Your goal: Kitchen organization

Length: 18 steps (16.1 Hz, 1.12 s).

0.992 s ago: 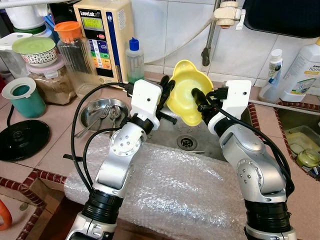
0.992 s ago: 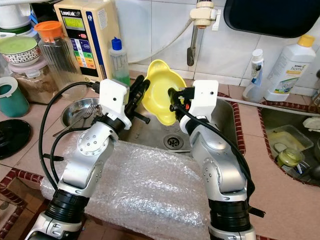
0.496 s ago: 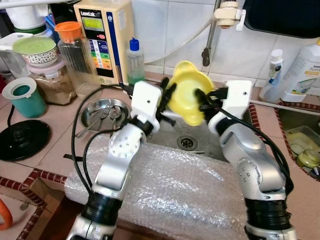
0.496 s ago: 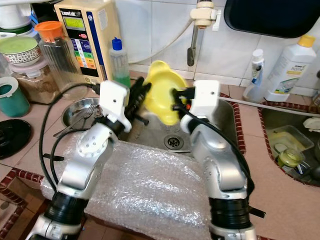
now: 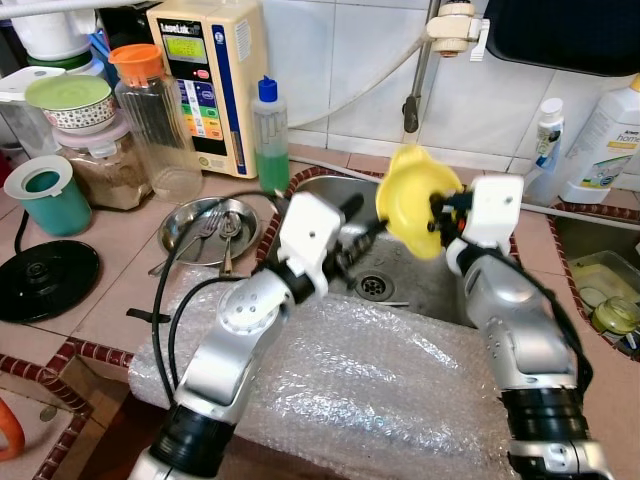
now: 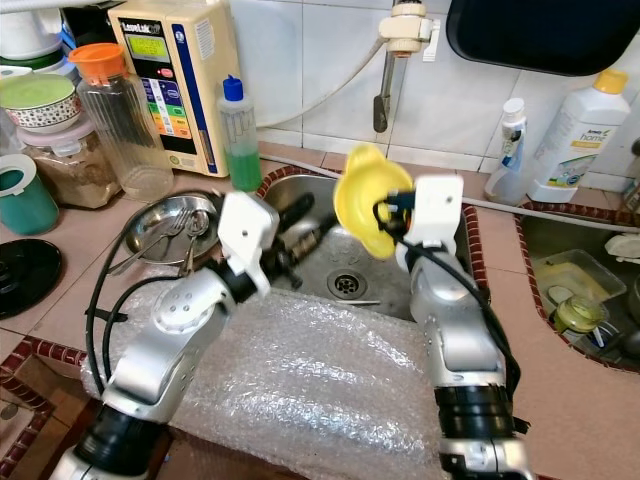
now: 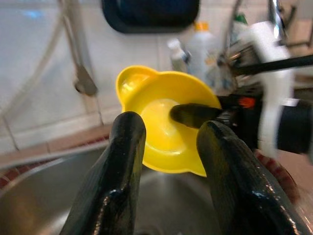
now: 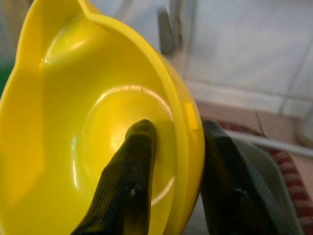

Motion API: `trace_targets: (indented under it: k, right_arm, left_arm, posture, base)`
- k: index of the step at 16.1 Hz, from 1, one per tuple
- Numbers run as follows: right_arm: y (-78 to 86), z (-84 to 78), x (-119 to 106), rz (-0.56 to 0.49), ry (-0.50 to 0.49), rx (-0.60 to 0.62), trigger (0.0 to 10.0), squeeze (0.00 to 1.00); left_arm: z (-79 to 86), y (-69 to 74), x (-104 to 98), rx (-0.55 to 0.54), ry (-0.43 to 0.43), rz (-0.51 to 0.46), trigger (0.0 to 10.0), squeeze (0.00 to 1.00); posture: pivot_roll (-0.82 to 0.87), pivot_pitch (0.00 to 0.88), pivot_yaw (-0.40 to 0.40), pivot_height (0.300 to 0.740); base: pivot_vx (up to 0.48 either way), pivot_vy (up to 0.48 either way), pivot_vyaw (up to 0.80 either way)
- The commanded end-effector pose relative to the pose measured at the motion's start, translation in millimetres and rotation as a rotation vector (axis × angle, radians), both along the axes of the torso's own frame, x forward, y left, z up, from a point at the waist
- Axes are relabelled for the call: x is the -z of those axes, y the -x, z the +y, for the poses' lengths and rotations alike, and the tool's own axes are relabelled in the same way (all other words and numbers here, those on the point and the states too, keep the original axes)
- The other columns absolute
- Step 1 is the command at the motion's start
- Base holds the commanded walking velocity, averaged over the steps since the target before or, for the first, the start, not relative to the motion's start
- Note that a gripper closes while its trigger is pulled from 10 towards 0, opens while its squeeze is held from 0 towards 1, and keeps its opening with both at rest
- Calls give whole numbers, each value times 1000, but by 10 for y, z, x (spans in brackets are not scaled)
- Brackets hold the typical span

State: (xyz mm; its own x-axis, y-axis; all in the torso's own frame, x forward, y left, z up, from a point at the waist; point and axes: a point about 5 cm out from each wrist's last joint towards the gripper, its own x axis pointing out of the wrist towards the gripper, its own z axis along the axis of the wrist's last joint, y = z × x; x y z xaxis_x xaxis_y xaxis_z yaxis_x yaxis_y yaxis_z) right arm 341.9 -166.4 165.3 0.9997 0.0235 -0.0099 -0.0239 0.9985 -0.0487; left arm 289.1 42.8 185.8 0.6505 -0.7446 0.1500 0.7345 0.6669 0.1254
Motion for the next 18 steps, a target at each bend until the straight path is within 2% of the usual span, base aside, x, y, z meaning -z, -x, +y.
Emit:
trace_targets:
  k: [1,2,3,4,7,9,12,14,15,16,17,18]
  right_arm:
    - [-52,-6,-5,-27,41,-10,0,0]
    - [-88,-17,51,-28,83,-17,0,0]
    - [-130,-39,105,-23,123,-17,0,0]
    - [-180,-61,146,-26,165,-18,0,0]
    - [-284,-74,188,-33,286,-23,0,0]
    - [-299,-56,246,-25,361,-40,0,0]
    - [-286,-42,364,18,382,-65,0,0]
    - [-259,-35,537,105,390,-104,0,0]
    - [-238,-37,607,143,398,-122,3882,0]
    - [-234,-47,628,159,365,-116,7373,627]
    - [-238,-51,632,164,361,-116,5059,1000]
    - [-242,-55,651,183,362,-123,10000,1000]
  left_arm:
    - [-9,42,-1,35,-35,-11,10000,1000]
    - [16,40,-40,21,-52,-48,10000,1000]
    - [26,44,-82,23,-29,-33,10000,1000]
    - [37,56,-86,36,-43,-22,10000,1000]
    - [98,123,69,69,-131,33,10000,1000]
    - [120,151,135,80,-180,41,10000,1000]
    - [137,143,147,80,-200,49,10000,1000]
    - [143,138,169,80,-219,55,10000,1000]
    - [138,148,182,87,-227,58,10000,1000]
    - [133,155,193,92,-240,56,10000,1000]
    - [133,160,209,96,-246,64,10000,1000]
    - [135,160,226,96,-262,61,10000,1000]
  posture:
    - [28,0,16,740]
    - [31,0,16,740]
    - [37,0,16,740]
    - [45,0,16,740]
    - [49,0,18,740]
    - [52,0,18,740]
    - [52,0,18,740]
    - [52,0,18,740]
    - [47,0,19,740]
    - [47,0,18,740]
    - [46,0,17,740]
    - [43,0,14,740]
  base:
    - [0,0,0]
    - [0,0,0]
    - [0,0,0]
    - [0,0,0]
    - [0,0,0]
    - [0,0,0]
    - [0,0,0]
    - [0,0,0]
    - [0,0,0]
    - [0,0,0]
    - [0,0,0]
    - [0,0,0]
